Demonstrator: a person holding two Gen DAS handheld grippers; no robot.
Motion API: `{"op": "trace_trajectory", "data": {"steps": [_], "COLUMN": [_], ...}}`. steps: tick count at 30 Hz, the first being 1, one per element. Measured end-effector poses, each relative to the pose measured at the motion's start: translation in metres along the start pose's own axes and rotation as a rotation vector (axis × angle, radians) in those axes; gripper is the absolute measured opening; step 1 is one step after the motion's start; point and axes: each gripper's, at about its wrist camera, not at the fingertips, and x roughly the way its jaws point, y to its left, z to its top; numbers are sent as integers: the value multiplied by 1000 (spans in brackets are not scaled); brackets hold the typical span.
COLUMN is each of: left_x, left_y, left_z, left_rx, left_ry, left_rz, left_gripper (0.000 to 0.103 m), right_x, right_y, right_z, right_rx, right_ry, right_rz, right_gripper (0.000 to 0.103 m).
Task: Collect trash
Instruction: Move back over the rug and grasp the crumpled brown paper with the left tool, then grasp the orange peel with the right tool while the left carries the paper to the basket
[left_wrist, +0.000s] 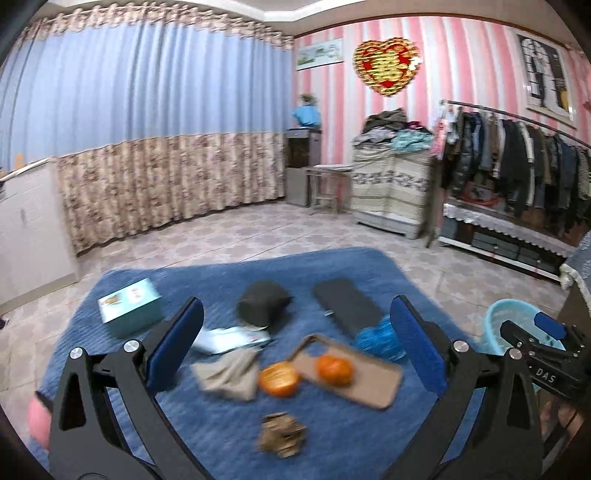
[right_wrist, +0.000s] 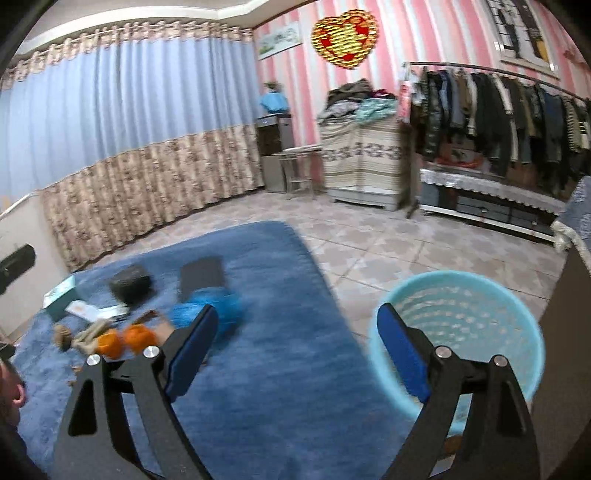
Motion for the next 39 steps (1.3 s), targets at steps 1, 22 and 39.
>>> {"op": "trace_trajectory", "data": {"steps": [1, 22, 39], "left_x": [-1, 65, 70], "left_y": [9, 51, 35], "left_z": [-2, -105, -102], "left_rx": [-1, -119, -53], "left_ry": [4, 307, 313], "left_rz": [18, -48, -128], "left_gripper": [98, 97, 41], "right_x": [0, 54, 67], "right_y": [6, 63, 96], "right_z": [-3, -42, -43], "right_rx": [-5, -139, -184], "right_ry": [4, 129, 167], "right_rz": [11, 30, 121], "right_gripper": [86, 86, 86]}}
